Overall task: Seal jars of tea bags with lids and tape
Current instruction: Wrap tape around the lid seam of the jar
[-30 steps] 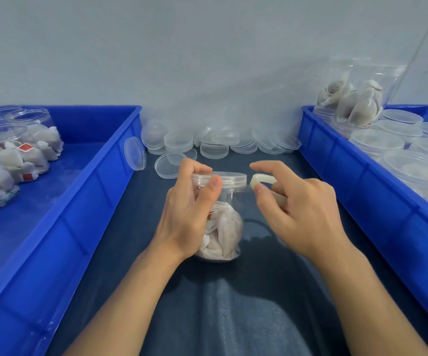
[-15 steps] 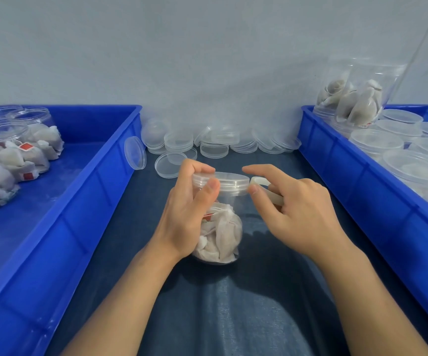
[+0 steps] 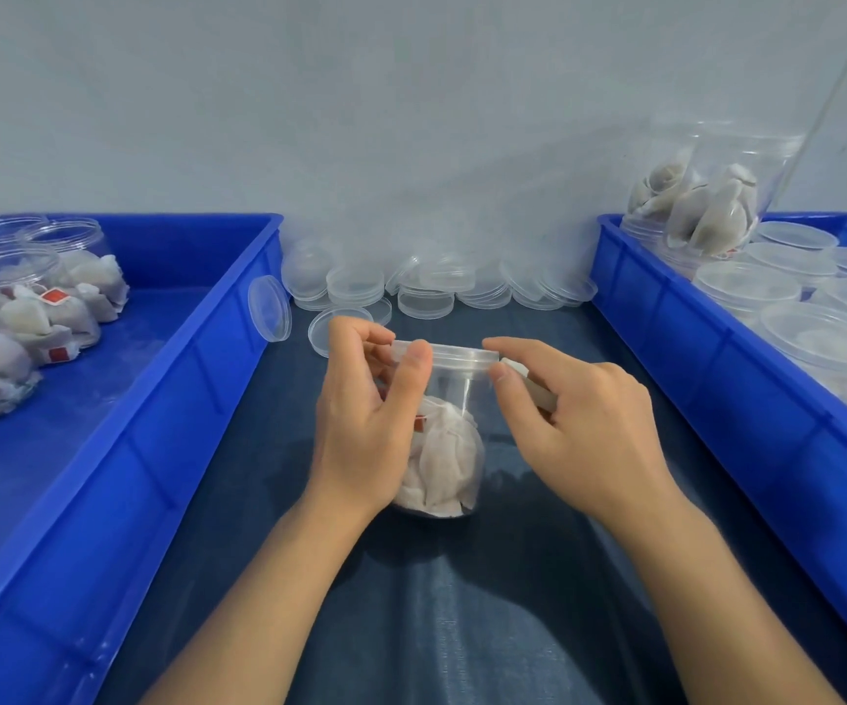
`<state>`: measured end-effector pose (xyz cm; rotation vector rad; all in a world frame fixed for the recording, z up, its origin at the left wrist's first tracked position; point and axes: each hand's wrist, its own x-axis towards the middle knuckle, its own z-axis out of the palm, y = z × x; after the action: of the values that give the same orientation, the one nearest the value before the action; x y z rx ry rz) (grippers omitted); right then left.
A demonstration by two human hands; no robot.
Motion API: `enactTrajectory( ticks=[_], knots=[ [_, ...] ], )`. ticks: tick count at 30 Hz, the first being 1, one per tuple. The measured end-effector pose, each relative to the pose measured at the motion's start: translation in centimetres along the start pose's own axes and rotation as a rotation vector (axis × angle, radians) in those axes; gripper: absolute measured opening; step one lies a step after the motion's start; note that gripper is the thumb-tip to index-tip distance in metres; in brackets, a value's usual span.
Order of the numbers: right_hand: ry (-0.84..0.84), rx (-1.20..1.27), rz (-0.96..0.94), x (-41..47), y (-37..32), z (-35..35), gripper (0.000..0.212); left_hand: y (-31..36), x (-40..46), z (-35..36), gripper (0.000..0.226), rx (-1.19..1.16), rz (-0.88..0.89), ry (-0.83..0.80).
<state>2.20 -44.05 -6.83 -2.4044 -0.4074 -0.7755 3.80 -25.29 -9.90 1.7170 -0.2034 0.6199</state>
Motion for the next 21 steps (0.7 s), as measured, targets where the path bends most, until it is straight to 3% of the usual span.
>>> enactTrajectory(
  ticks=[3, 6, 9, 13, 21],
  knots=[
    [0.009, 0.020, 0.020, 0.0, -0.1, 0.1, 0.033, 0.7, -0.5, 0.2, 0.027, 0.089, 0.055, 0.094],
    [0.012, 0.028, 0.008, -0.1, -0.7, 0.5, 0.024, 1.0, -0.8, 0.7, 0.022, 0.014, 0.008, 0.104],
    [0.010, 0.004, -0.028, -0.3, -1.3, 0.9, 0.014, 0.8, -1.0, 0.8, 0.045, 0.046, -0.021, 0.022],
    [-0.011, -0.007, -0.004, -0.2, -1.1, 1.0, 0.018, 0.6, -0.9, 0.8, 0.078, 0.220, -0.008, -0.064],
    [-0.116, 0.143, 0.073, -0.2, -1.1, 1.1, 0.031, -0.3, -0.3, 0.7, 0.072, 0.260, -0.026, -0.045]
  ],
)
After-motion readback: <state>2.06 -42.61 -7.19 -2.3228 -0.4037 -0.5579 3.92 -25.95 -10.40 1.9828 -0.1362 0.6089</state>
